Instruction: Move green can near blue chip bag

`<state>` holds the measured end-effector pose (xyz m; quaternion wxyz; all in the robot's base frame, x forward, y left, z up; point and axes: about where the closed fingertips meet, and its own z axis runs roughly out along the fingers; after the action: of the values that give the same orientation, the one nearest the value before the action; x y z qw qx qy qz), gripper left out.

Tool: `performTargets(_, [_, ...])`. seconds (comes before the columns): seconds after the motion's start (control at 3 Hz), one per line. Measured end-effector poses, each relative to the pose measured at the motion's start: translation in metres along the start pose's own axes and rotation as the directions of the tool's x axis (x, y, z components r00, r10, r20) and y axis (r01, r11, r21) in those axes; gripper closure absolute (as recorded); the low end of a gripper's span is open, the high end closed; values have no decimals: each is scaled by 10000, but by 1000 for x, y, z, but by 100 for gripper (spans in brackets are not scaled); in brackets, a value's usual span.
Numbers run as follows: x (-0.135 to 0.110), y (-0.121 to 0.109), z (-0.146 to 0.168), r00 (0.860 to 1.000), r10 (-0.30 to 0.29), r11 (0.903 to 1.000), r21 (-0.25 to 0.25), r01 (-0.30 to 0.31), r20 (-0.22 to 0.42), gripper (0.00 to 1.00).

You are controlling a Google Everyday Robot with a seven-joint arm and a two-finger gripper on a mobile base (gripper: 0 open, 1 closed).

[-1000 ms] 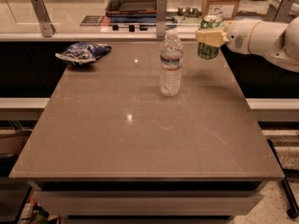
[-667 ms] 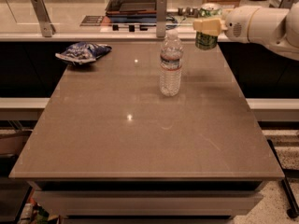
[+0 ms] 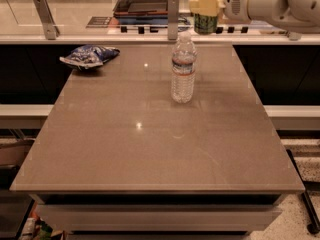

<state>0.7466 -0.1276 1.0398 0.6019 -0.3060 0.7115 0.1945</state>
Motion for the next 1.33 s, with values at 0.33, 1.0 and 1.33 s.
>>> performTargets(0.33, [-19, 21, 29, 9996, -219, 9996, -171, 216, -186, 100])
performTargets(1.0, [-23, 62, 102, 9995, -283, 9958, -875, 267, -166, 100])
performTargets(1.33, [-20, 82, 130, 9991, -412, 9920, -1196, 404, -40, 100])
